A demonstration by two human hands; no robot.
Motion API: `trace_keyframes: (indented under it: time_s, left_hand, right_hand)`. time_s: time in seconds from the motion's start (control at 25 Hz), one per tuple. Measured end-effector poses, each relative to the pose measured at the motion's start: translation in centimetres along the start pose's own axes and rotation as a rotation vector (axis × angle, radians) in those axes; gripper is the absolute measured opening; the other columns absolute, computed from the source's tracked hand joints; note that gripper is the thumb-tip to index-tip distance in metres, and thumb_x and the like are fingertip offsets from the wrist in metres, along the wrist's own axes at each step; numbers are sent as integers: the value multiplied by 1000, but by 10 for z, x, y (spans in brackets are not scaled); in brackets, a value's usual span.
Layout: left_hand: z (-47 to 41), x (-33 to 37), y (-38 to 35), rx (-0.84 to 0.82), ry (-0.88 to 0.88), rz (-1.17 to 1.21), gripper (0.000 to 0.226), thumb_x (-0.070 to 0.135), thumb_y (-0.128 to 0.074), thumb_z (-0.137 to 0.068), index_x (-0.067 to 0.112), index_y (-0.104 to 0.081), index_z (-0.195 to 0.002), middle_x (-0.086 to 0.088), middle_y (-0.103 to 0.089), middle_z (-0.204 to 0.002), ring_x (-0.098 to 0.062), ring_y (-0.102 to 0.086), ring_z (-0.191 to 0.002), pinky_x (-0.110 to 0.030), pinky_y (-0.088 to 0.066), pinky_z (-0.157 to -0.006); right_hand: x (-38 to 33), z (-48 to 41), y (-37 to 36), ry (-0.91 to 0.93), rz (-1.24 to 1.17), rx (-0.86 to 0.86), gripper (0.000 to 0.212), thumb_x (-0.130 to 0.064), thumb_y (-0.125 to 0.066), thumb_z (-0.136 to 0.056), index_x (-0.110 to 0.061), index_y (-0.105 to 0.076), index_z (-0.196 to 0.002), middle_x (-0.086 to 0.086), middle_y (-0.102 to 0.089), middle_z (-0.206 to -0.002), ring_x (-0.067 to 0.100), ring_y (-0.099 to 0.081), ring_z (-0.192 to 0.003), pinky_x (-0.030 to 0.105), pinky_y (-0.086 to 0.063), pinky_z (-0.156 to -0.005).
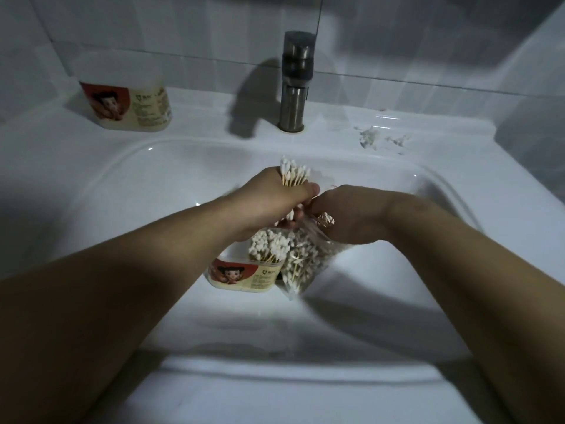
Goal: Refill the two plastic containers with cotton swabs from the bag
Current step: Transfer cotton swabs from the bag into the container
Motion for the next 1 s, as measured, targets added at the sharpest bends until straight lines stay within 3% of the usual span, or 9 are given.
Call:
trace_keyframes:
  time_s: [0.12,0.24,0.36,0.44,0.6,0.68,0.8,0.92,1.0]
  left_hand:
    - [-1,-1,1,-5,-4,-12,15,21,-65,-98,15,-67,-84,-6,-66,-78,-14,-59,-60,-29,-51,-58]
    - [-2,-2,2,0,7,-33,16,24,-66,-97,15,-68,-84,-9,-66,-76,-18,-60,-65,-31,-52,-60]
    - [-3,-2,3,15,1,-17,13,22,-66,-98,11,-70,-93,-9,-67,-77,-14,-60,-63,-29,-52,-59]
    - [-3,-1,3,18,-12,14,11,20,-65,-98,11,-69,-93,-6,-66,-77,-12,-59,-60,-28,-52,-58]
    - [-2,1,0,11,-29,47,13,20,-65,-99,13,-65,-87,-5,-65,-84,-13,-62,-64,-29,-54,-61]
    - [-2,1,0,5,-36,55,13,20,-66,-99,13,-65,-87,-5,-66,-85,-14,-62,-65,-29,-54,-62]
    - [-1,2,0,8,-42,72,12,20,-65,-99,12,-66,-90,-5,-66,-84,-14,-63,-66,-30,-55,-63]
    - [-1,4,-1,-5,-76,84,11,18,-63,-100,11,-67,-93,-5,-68,-83,-14,-63,-65,-29,-54,-61]
    - [0,4,-1,-11,-80,79,12,18,-61,-101,10,-68,-95,-8,-71,-85,-15,-66,-65,-29,-55,-60]
  right_hand:
    - [-3,0,-2,0,-4,-49,35,-14,-52,-90,-25,-61,-122,-6,-57,-86,7,-51,-70,23,-43,-56]
    - [-7,-4,-3,3,-14,19,29,-22,-55,-92,-29,-62,-119,-9,-55,-78,3,-53,-64,18,-42,-53]
    - [-7,-8,-6,-3,-37,28,32,-23,-57,-90,-34,-53,-120,-11,-54,-78,6,-58,-63,22,-45,-55]
    - [-7,-8,-7,5,-10,16,34,-21,-59,-89,-29,-49,-121,-11,-52,-79,7,-55,-65,24,-46,-60]
    - [-13,-2,-7,-8,21,-138,8,-18,-58,-90,-19,-54,-97,0,-64,-80,14,-64,-62,19,-49,-46]
    - [-13,-2,-7,-22,73,-161,14,-21,-57,-90,-14,-62,-102,5,-67,-84,15,-64,-64,21,-48,-47]
    - [-9,-1,-1,-55,109,-73,16,-22,-51,-93,-16,-65,-100,3,-64,-81,15,-60,-67,26,-48,-54]
    - [-9,4,9,-48,104,34,12,-16,-53,-92,-20,-64,-92,-5,-54,-71,9,-52,-62,20,-37,-50]
    - [-7,7,15,-48,76,82,12,-14,-60,-86,-23,-68,-88,-8,-56,-67,10,-57,-66,18,-39,-52]
Point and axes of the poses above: each hand's wrist, its own z-axis away from the middle knuckle, its own y-axis out of the back of the hand, x = y × z, the point moved 3 cm from there along -z, towards the middle knuckle
